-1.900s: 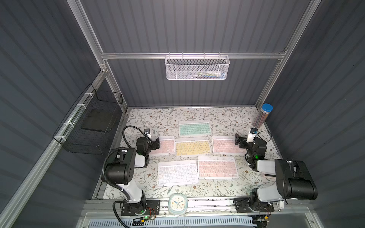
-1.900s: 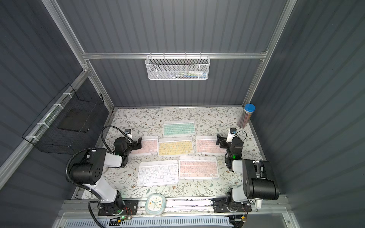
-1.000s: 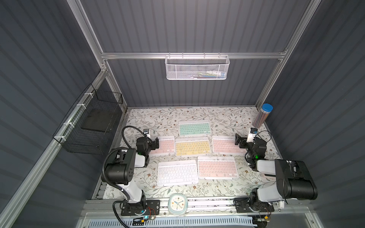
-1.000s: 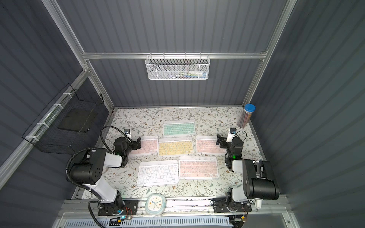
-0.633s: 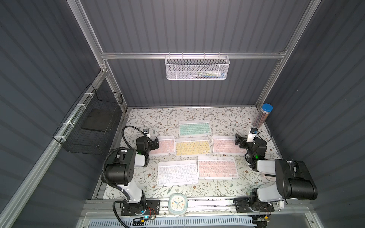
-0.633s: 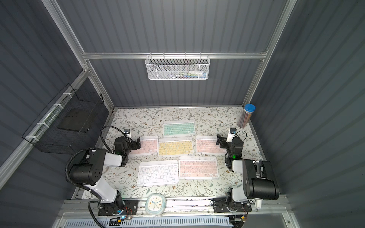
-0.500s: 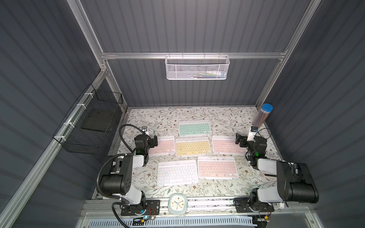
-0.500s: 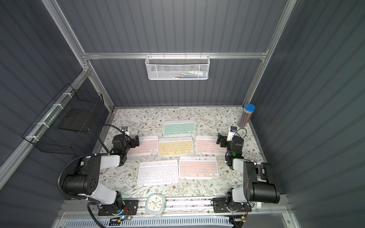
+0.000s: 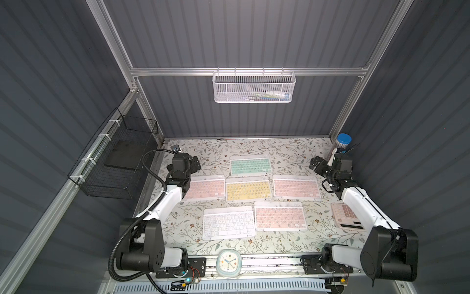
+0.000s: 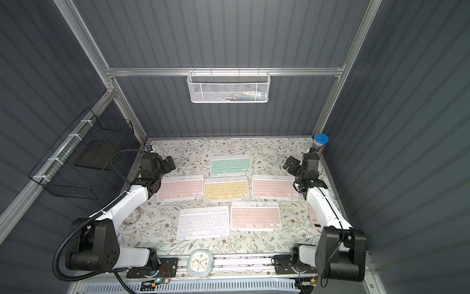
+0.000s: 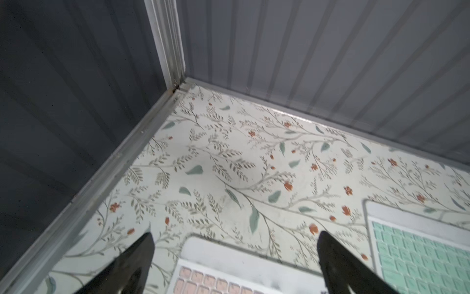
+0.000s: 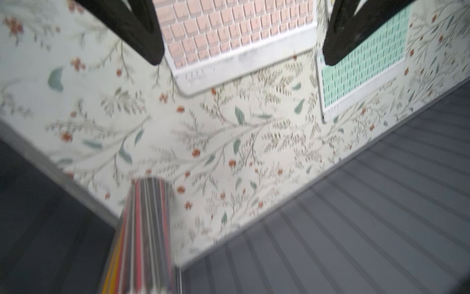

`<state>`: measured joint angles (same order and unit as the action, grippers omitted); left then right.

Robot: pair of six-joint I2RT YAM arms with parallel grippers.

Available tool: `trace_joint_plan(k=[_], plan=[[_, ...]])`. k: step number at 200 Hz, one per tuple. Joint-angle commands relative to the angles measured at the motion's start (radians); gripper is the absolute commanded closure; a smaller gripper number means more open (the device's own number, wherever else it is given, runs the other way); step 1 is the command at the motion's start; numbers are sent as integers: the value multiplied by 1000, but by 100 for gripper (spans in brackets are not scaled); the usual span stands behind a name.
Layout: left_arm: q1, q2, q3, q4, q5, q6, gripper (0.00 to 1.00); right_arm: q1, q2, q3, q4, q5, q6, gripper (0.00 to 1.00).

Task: Stack the numeric keypads
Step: Pick up the numeric keypad from the center of the board.

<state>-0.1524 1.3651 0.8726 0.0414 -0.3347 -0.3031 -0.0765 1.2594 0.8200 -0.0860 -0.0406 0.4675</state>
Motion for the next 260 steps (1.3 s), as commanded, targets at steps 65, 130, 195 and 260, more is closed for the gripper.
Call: trace_joint_plan(k=[65,130,195,260], plan=[[-384,-70,146,-668,-31,-253,0,378,-102,44,-572,129,72,1],[-612,-2,171,-716,-41,-380,0,430,-126,122,-772,84,116,1],[-630,7,126,-802,-23,-440,0,587,-118,105,-790,165,192,1],[-645,16,116,-815,13,-480,0,709,-52,65,-763,277,259,1]])
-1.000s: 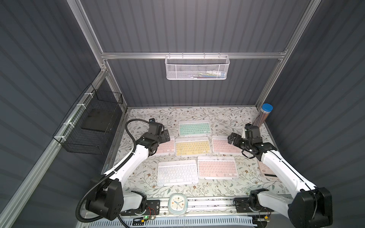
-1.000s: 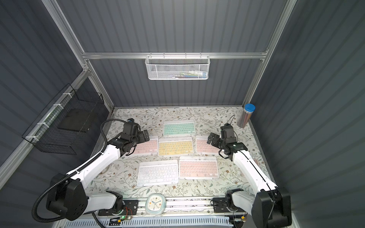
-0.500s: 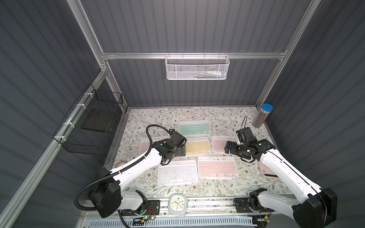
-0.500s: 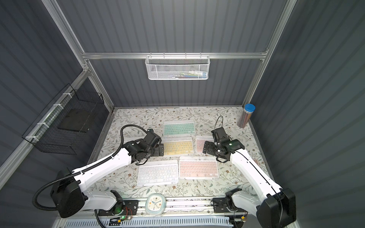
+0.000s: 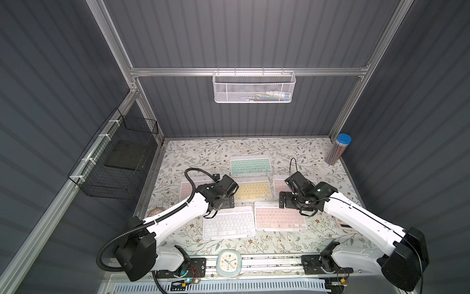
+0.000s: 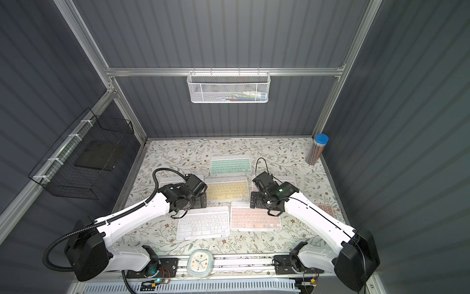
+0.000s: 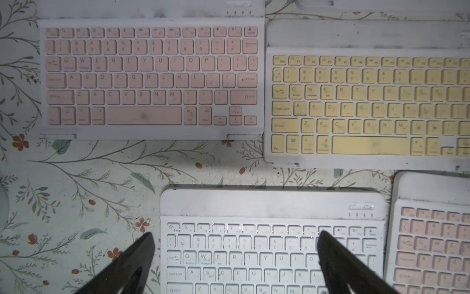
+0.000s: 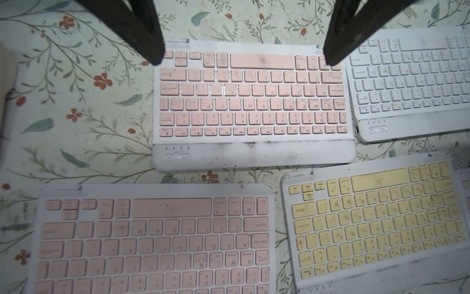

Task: Stack the numeric keypads
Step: Pick up the numeric keypad from the center of the board.

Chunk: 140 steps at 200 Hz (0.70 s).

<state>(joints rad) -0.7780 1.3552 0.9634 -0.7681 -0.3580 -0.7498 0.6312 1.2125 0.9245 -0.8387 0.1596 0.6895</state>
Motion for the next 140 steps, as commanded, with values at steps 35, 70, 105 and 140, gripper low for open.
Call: trace_joint_plan(k=[35,70,105,140], plan=[[-96,201,167,22,91,-55,0,-34,-3,-89,5,66,40,1],[-178,360,321,51,164,-56,0,-118,-16,-117,24,-9,18,1],[-219,435,334,123,264,-96,0,-237,-72,-163,41,-93,-10,1],[-255,478,317,193,327,-134,0,-280,-84,-193,42,-118,-31,1]])
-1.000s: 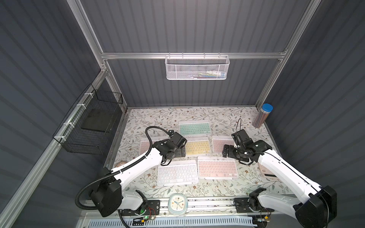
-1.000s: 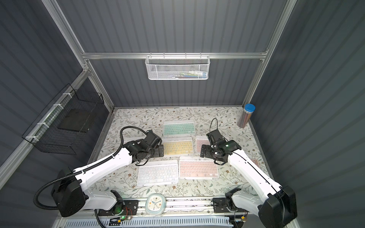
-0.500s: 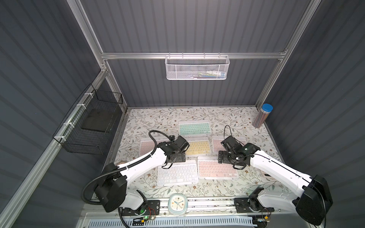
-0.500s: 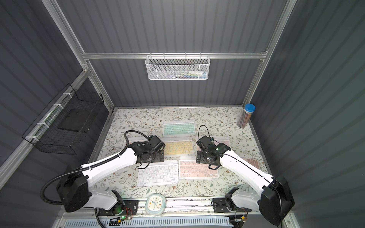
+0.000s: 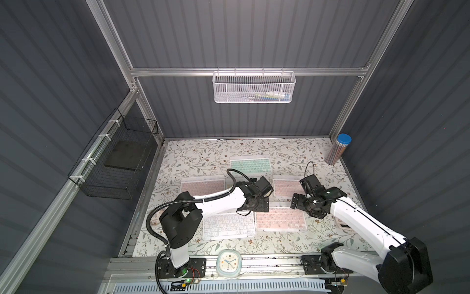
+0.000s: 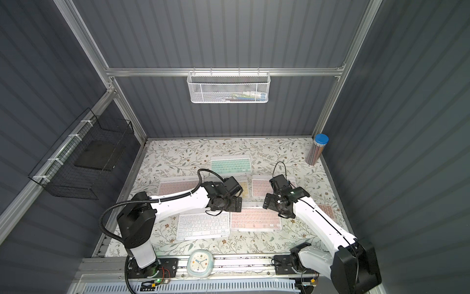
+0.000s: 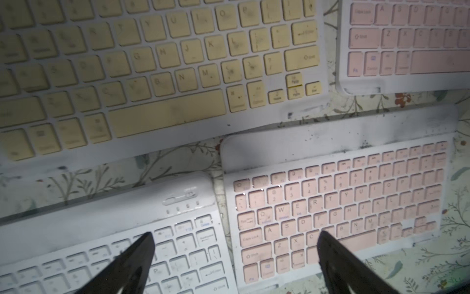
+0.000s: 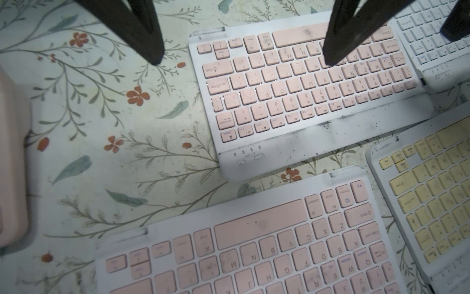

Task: Stack the numeric keypads
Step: Pick up the numeric keypad from the center of the board.

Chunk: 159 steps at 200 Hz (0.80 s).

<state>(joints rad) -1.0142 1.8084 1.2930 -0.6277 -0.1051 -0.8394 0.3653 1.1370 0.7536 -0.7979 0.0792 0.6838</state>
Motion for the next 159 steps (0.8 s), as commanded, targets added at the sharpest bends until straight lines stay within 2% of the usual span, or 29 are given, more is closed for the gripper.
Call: trace_joint_plan(k=[1,159], plan=[[-19,26,-13,54,75,-45,0,-16,-8,-23,1,-37,-25,1],[-75,117,1,84,134,-89,0,-83,-31,-90,45,-65,-43,1]])
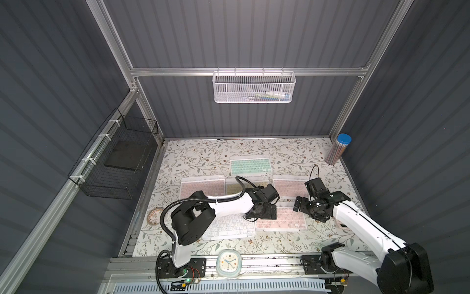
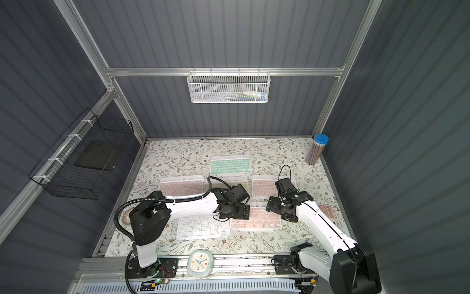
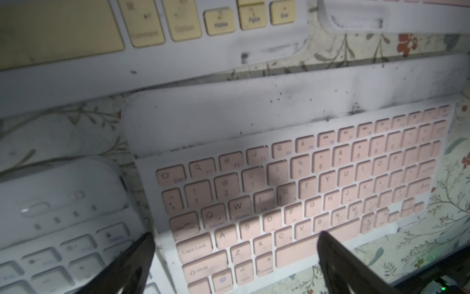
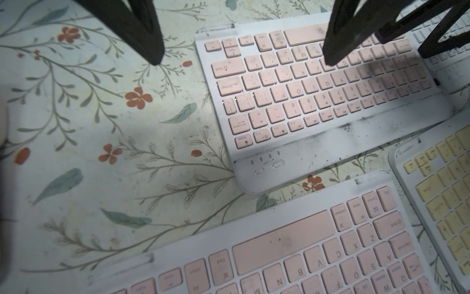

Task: Stack the numeric keypads
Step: Pick up the numeric keypad from the center of the board.

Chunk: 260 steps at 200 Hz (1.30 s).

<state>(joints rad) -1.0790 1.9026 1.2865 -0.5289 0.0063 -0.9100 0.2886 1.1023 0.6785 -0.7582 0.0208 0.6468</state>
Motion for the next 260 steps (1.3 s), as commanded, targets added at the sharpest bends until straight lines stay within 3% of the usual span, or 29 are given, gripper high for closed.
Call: trace_joint_plan(k=[1,149,214,260], plan=[[-10,23,8,-15,23,-19,0,-6,4,-14,6,-6,-5,1],[-11,83,102,-141,-27,32,0,-36,150,-64,108,-57,-13,1],[4,106,116,-120,-28,66,0,-35,164,-64,109,-73,-15,1],[6,148,206,-126,-22,94,0,-35,154,-82,103,-78,2,1]])
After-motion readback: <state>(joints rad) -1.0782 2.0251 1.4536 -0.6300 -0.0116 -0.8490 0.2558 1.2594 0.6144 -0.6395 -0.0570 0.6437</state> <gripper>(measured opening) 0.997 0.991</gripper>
